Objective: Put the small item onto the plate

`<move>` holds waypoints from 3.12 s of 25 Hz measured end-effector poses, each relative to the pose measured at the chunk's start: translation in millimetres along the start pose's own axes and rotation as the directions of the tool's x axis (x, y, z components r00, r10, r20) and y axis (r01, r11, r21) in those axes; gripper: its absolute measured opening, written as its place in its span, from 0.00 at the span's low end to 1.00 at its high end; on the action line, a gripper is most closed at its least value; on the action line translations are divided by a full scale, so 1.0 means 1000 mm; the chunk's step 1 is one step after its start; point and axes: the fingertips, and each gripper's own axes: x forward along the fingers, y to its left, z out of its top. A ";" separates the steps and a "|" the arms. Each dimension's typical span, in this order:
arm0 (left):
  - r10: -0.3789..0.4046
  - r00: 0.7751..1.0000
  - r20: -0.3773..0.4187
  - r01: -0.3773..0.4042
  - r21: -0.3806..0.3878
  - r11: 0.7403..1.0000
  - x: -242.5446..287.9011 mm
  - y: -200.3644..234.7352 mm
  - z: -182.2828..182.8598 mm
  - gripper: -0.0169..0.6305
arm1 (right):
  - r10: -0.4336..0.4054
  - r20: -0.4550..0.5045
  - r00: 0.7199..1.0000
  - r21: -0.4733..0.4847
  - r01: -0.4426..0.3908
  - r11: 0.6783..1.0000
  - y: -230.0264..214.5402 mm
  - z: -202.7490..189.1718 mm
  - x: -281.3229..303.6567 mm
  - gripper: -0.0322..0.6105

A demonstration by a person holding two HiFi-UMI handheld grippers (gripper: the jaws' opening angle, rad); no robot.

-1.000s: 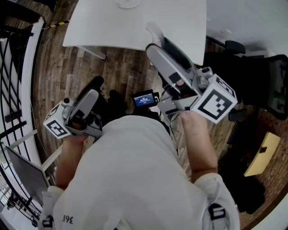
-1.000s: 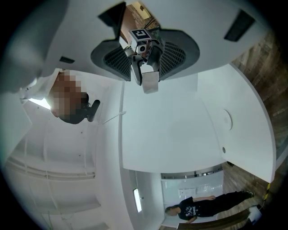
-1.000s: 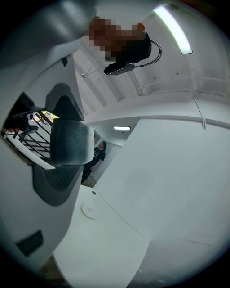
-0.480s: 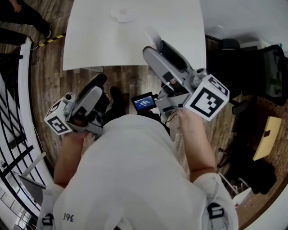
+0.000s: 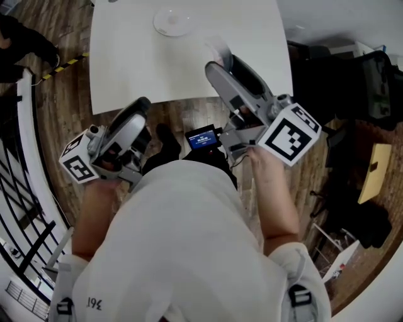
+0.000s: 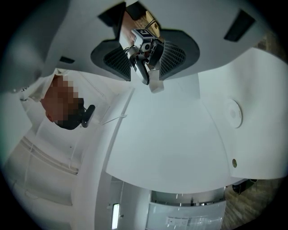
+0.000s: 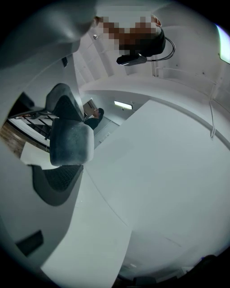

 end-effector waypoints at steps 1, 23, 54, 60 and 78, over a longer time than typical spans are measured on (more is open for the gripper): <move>-0.001 1.000 -0.005 0.001 -0.007 1.000 -0.003 0.002 0.003 0.33 | -0.009 0.001 1.000 -0.003 0.009 1.000 0.000 -0.001 0.003 0.53; 0.119 0.991 0.063 -0.120 0.004 0.993 0.013 0.055 0.030 0.33 | 0.000 -0.159 0.987 -0.018 -0.002 1.000 -0.056 -0.006 0.063 0.53; 0.343 0.939 0.002 -0.340 -0.124 0.932 0.011 0.191 0.021 0.33 | -0.265 -0.541 0.798 -0.287 0.120 0.950 -0.221 -0.096 0.169 0.53; 0.382 0.924 0.000 -0.377 -0.146 0.914 0.004 0.206 0.016 0.33 | -0.287 -0.581 0.762 -0.327 0.104 0.939 -0.232 -0.112 0.189 0.53; 0.471 0.882 -0.007 -0.463 -0.196 0.865 0.006 0.250 0.015 0.33 | -0.533 -0.550 0.643 -0.681 0.025 0.732 -0.312 -0.115 0.251 0.53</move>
